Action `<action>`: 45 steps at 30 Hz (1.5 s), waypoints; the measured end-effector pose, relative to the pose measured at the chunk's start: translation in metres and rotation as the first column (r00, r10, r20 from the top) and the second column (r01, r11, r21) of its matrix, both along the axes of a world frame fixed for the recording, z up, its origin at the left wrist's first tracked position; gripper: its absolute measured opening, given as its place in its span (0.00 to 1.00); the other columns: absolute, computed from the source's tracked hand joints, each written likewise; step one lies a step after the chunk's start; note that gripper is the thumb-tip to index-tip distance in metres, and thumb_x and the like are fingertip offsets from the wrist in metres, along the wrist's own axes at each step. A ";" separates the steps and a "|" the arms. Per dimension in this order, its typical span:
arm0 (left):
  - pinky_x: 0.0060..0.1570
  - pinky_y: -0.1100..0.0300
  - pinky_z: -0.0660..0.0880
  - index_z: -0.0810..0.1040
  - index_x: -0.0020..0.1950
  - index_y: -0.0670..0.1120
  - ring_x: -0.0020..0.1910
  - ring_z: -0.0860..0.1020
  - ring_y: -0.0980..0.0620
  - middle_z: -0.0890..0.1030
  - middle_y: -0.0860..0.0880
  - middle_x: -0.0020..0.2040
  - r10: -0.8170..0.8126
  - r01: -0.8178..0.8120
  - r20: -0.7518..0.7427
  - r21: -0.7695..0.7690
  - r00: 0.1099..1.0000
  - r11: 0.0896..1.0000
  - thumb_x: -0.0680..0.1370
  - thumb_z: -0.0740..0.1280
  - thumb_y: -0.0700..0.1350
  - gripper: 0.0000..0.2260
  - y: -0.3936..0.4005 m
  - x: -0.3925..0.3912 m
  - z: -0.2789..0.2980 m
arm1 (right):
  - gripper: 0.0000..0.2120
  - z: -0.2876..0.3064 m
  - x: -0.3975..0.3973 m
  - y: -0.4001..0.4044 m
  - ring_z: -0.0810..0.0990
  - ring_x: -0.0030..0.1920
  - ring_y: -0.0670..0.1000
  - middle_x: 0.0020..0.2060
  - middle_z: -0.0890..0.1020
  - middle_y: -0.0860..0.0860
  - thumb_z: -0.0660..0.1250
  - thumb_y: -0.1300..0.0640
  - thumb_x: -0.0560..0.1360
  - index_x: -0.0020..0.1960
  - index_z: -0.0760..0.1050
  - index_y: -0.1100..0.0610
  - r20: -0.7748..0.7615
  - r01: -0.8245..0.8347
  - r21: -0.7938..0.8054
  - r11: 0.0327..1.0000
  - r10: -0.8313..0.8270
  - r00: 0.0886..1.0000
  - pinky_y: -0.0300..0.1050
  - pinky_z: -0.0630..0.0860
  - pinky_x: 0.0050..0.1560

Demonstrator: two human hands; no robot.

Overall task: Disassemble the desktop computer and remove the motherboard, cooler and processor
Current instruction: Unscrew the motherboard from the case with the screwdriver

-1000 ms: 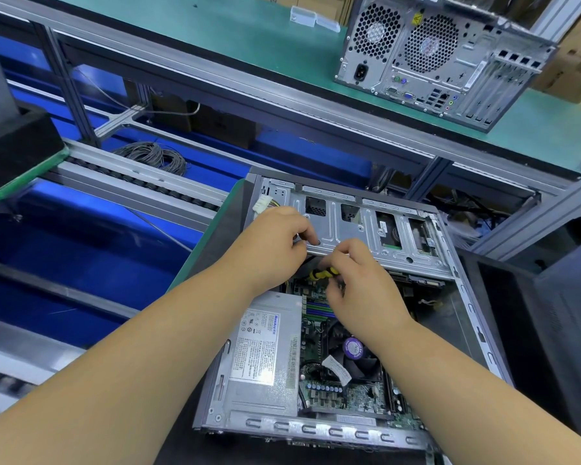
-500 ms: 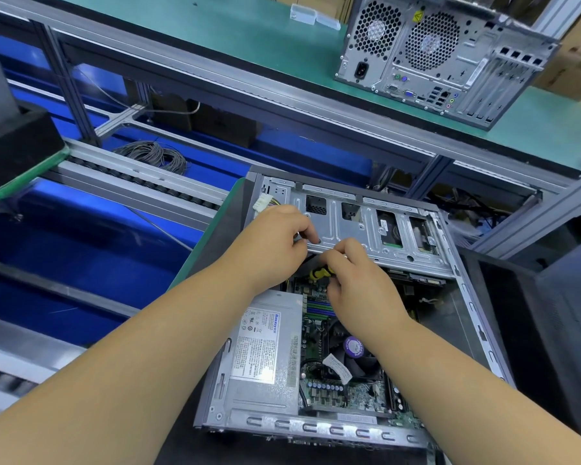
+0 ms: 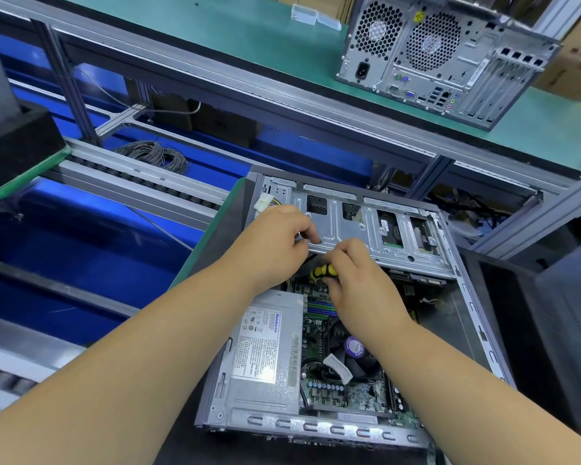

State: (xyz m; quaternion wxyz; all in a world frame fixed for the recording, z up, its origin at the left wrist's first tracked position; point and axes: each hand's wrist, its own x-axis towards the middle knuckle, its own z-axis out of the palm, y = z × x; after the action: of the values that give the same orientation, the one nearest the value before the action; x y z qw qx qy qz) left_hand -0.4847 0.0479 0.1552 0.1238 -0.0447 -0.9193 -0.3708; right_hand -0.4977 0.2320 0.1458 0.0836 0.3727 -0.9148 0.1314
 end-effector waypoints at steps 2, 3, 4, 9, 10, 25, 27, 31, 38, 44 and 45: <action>0.53 0.62 0.68 0.82 0.49 0.53 0.52 0.70 0.56 0.74 0.56 0.48 0.002 -0.002 0.001 -0.004 1.000 1.000 0.77 0.64 0.38 0.11 0.000 0.000 -0.001 | 0.10 0.001 0.000 -0.001 0.74 0.35 0.59 0.51 0.74 0.56 0.70 0.65 0.73 0.54 0.77 0.61 -0.011 0.019 0.040 0.999 -0.018 1.000 0.49 0.70 0.28; 0.52 0.62 0.67 0.82 0.49 0.54 0.51 0.70 0.57 0.74 0.57 0.47 0.002 -0.002 0.001 -0.003 1.000 1.000 0.77 0.64 0.39 0.11 0.000 0.000 -0.001 | 0.10 0.001 0.000 -0.001 0.73 0.33 0.59 0.50 0.74 0.56 0.69 0.66 0.72 0.53 0.77 0.61 -0.007 0.014 0.043 0.999 -0.013 1.000 0.49 0.69 0.27; 0.51 0.63 0.66 0.82 0.49 0.54 0.51 0.69 0.57 0.74 0.57 0.47 0.004 -0.004 0.002 -0.003 1.000 1.000 0.77 0.64 0.39 0.11 0.000 0.000 -0.001 | 0.10 0.001 0.001 -0.002 0.72 0.33 0.59 0.50 0.74 0.57 0.69 0.68 0.71 0.52 0.77 0.62 0.001 -0.004 0.033 0.999 0.004 1.000 0.49 0.68 0.26; 0.51 0.63 0.66 0.82 0.49 0.53 0.51 0.70 0.57 0.74 0.58 0.47 0.002 -0.002 -0.004 -0.002 1.000 1.000 0.76 0.64 0.39 0.11 0.000 0.000 -0.001 | 0.05 -0.001 0.001 -0.002 0.72 0.37 0.57 0.48 0.74 0.56 0.71 0.63 0.74 0.49 0.78 0.62 0.013 -0.033 -0.016 0.999 0.033 0.999 0.51 0.72 0.29; 0.51 0.63 0.67 0.82 0.49 0.53 0.51 0.70 0.57 0.74 0.57 0.47 0.000 0.000 -0.006 -0.003 1.000 1.000 0.76 0.64 0.39 0.11 0.000 0.000 -0.001 | 0.06 -0.002 0.001 -0.002 0.72 0.37 0.58 0.48 0.74 0.56 0.70 0.63 0.74 0.51 0.79 0.62 0.012 -0.028 -0.005 1.000 0.028 1.000 0.52 0.73 0.29; 0.51 0.65 0.65 0.83 0.49 0.53 0.51 0.69 0.58 0.75 0.57 0.48 0.006 -0.006 0.008 0.010 1.000 1.000 0.76 0.64 0.38 0.12 0.000 0.000 0.000 | 0.11 0.002 0.000 0.003 0.77 0.42 0.58 0.48 0.78 0.56 0.70 0.66 0.73 0.56 0.79 0.62 -0.002 0.015 0.026 1.000 -0.015 1.000 0.42 0.68 0.38; 0.51 0.65 0.65 0.83 0.49 0.52 0.52 0.70 0.57 0.75 0.57 0.48 0.005 -0.005 0.010 0.011 1.000 1.000 0.76 0.64 0.38 0.12 0.000 0.000 -0.001 | 0.11 0.002 0.001 0.003 0.77 0.42 0.58 0.47 0.78 0.56 0.70 0.67 0.73 0.55 0.79 0.63 0.004 0.003 0.024 1.000 -0.003 1.000 0.43 0.69 0.37; 0.50 0.65 0.65 0.83 0.49 0.52 0.52 0.71 0.56 0.76 0.56 0.48 0.004 -0.004 0.005 0.010 1.000 1.000 0.76 0.64 0.38 0.12 0.000 0.000 0.000 | 0.11 0.000 0.001 0.003 0.77 0.43 0.57 0.49 0.77 0.55 0.69 0.66 0.73 0.56 0.79 0.61 0.014 0.005 0.030 1.000 -0.005 1.000 0.46 0.72 0.37; 0.50 0.66 0.65 0.83 0.49 0.53 0.52 0.71 0.57 0.75 0.57 0.48 0.004 -0.004 0.010 -0.002 1.000 1.000 0.77 0.64 0.38 0.11 0.000 0.000 0.000 | 0.11 0.000 0.000 0.002 0.77 0.46 0.58 0.50 0.77 0.55 0.68 0.64 0.74 0.56 0.79 0.61 0.019 -0.009 0.052 0.999 0.008 1.000 0.47 0.73 0.41; 0.50 0.66 0.65 0.83 0.49 0.52 0.51 0.70 0.57 0.75 0.57 0.48 0.010 -0.010 0.011 -0.003 1.000 1.000 0.77 0.64 0.38 0.11 0.000 0.001 0.001 | 0.10 0.001 0.001 0.003 0.77 0.45 0.58 0.49 0.77 0.55 0.68 0.64 0.74 0.56 0.79 0.61 0.023 -0.005 0.048 0.999 0.004 1.000 0.49 0.74 0.39; 0.50 0.66 0.65 0.83 0.49 0.52 0.51 0.70 0.57 0.74 0.57 0.47 0.009 -0.009 0.009 -0.002 1.000 1.000 0.77 0.64 0.38 0.11 0.000 0.001 0.001 | 0.11 0.001 0.000 0.003 0.76 0.44 0.58 0.49 0.77 0.55 0.68 0.64 0.74 0.56 0.79 0.61 0.022 -0.004 0.043 0.999 0.004 1.000 0.50 0.74 0.39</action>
State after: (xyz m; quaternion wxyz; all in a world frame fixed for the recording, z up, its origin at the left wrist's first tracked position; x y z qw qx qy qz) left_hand -0.4839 0.0483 0.1560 0.1212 -0.0387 -0.9204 -0.3696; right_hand -0.4973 0.2353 0.1463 0.0650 0.3747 -0.9176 0.1159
